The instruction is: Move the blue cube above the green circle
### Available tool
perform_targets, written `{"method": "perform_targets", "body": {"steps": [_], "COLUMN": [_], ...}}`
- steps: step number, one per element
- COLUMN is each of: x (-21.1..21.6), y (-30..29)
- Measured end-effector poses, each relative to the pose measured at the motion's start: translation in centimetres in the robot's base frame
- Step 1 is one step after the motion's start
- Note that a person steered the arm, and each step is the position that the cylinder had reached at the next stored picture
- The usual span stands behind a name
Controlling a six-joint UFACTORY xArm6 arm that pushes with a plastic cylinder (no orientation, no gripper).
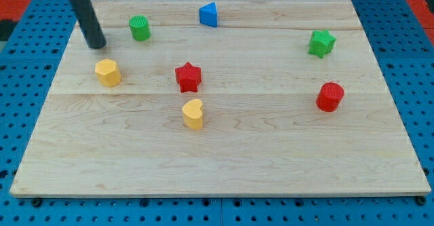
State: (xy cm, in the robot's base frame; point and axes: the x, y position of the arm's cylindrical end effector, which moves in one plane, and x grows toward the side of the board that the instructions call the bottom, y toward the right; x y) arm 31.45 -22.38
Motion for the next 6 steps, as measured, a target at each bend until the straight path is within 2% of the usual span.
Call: {"method": "perform_targets", "body": {"steps": [1,2,3,4,5,6], "x": [-1.8,2.4,0.1,-3.5,-3.9,-2.4], "y": [0.1,-1.0,-5.1,-5.4,1.2,0.6]}}
